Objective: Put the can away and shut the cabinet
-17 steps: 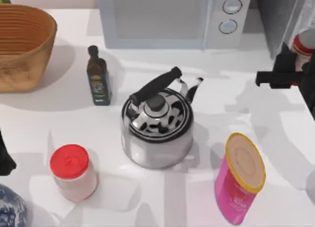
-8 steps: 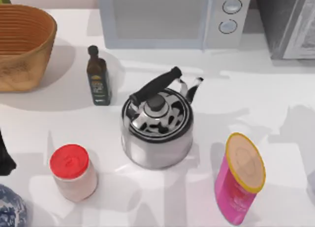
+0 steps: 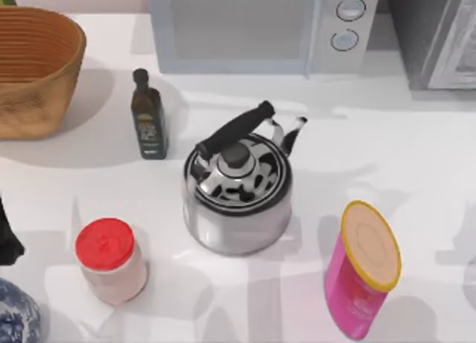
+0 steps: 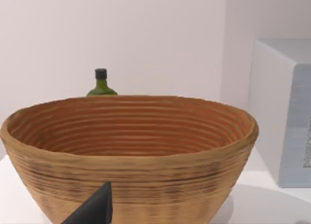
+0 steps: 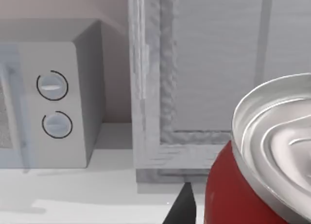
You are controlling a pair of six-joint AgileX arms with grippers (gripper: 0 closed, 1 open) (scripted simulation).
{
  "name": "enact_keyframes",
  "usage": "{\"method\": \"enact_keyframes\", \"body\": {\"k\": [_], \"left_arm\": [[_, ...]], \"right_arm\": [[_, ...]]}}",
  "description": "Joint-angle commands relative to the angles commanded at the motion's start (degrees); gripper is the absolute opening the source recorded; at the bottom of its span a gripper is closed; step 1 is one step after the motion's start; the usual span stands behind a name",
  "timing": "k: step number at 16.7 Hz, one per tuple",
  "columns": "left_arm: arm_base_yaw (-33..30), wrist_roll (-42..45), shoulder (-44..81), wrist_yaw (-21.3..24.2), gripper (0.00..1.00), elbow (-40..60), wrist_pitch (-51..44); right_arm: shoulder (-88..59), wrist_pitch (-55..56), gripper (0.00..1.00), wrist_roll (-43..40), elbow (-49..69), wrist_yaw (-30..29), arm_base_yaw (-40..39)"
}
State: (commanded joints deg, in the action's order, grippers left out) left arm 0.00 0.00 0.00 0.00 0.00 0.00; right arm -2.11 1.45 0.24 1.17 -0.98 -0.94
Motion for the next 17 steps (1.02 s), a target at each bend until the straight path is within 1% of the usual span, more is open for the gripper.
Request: {"method": "enact_keyframes", "body": {"k": [3, 9, 11, 13, 17], "left_arm": [[0.0, 0.0, 0.0, 0.0, 1.0, 0.0, 0.0], [0.0, 0.0, 0.0, 0.0, 1.0, 0.0, 0.0], [0.0, 0.0, 0.0, 0.0, 1.0, 0.0, 0.0], [0.0, 0.0, 0.0, 0.0, 1.0, 0.0, 0.0], [0.0, 0.0, 0.0, 0.0, 1.0, 0.0, 0.0]], "right_arm": [[2.12, -1.45, 0.0, -0.24, -1.17, 0.98, 0.94], [0.06, -1.84, 0.0, -0.05, 0.81, 0.87, 0.23], [-3.81, -2.98, 0.0, 0.04, 5.07, 0.66, -0.71], [-9.42, -4.68, 0.0, 0.12, 11.75, 0.11, -1.79], [-24.16, -9.37, 0.0, 0.25, 31.01, -2.07, -3.81]]}}
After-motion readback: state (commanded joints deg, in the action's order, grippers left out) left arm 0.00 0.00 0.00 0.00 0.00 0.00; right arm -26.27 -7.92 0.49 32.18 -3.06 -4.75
